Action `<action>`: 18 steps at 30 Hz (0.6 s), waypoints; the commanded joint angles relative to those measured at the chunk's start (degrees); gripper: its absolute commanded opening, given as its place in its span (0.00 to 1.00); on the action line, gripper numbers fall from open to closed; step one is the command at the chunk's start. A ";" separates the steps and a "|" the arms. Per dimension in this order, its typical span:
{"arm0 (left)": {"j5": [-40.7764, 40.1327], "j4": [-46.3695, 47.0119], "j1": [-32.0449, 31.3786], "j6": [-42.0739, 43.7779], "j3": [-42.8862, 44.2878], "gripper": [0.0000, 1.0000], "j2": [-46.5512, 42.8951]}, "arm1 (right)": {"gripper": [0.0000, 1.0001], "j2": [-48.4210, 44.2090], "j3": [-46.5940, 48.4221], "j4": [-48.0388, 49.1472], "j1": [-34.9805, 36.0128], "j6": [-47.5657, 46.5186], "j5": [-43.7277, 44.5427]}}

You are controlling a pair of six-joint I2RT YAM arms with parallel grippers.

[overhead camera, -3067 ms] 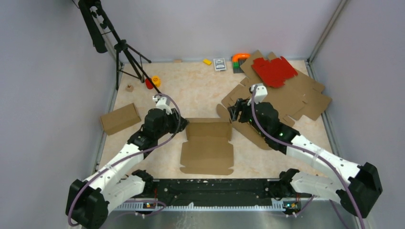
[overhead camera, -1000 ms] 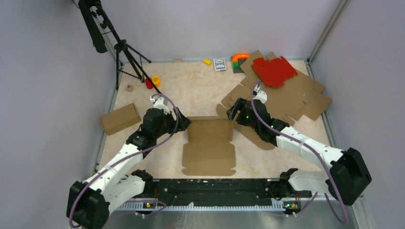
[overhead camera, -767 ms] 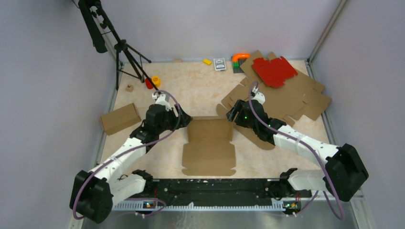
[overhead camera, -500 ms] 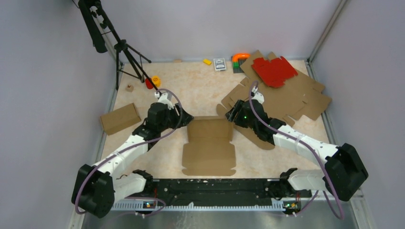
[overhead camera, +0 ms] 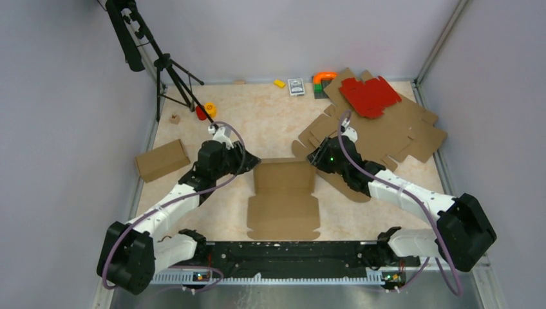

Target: Fold the paper box

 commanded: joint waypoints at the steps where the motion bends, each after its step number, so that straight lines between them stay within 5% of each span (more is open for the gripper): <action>1: 3.36 5.43 -0.38 -2.57 -3.29 0.39 -3.39 | 0.31 -0.75 -0.64 3.92 1.69 2.44 -1.02; 18: 0.08 8.74 -2.93 -6.13 -7.18 0.27 -6.65 | 0.17 1.13 -0.65 7.68 5.61 4.30 3.04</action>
